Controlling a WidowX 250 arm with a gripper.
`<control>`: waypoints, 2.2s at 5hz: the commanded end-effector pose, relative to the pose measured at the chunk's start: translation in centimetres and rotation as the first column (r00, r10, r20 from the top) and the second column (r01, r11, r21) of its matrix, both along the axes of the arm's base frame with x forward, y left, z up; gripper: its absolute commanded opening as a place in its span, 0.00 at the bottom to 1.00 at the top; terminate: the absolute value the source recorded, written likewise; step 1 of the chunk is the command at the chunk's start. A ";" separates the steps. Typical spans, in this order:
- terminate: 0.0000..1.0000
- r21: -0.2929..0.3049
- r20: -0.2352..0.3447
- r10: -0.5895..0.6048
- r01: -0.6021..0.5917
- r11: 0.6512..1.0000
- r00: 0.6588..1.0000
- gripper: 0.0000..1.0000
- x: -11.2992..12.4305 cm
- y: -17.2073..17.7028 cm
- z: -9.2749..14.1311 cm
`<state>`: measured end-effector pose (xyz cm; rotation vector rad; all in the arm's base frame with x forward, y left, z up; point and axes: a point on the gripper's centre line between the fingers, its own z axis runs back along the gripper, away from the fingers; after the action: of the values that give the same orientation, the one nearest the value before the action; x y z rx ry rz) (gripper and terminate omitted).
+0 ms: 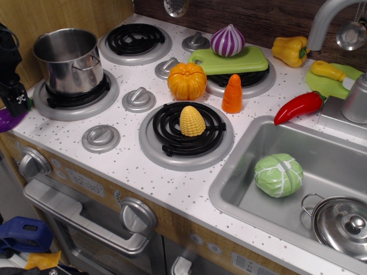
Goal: Put eggplant in pot or pan
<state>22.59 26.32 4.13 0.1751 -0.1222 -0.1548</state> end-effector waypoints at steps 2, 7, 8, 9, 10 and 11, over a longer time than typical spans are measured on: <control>0.00 0.020 0.034 0.052 -0.053 0.998 0.998 1.00 -0.1 0.8 -1.0; 0.00 -0.078 0.082 0.070 -0.063 0.995 0.994 0.00 0.0 1.7 -3.9; 0.00 -0.044 0.071 0.077 -0.074 0.996 0.995 0.00 -0.3 1.3 -2.4; 0.00 0.003 0.043 0.088 -0.088 0.996 0.995 0.00 -0.8 0.8 0.5; 0.00 0.061 0.020 0.114 -0.115 0.992 0.993 0.00 -0.9 0.2 3.7; 0.00 0.130 0.044 0.113 -0.118 0.985 0.993 0.00 -0.8 -0.2 6.5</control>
<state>22.08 25.44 10.13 0.3043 -0.1152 -0.0817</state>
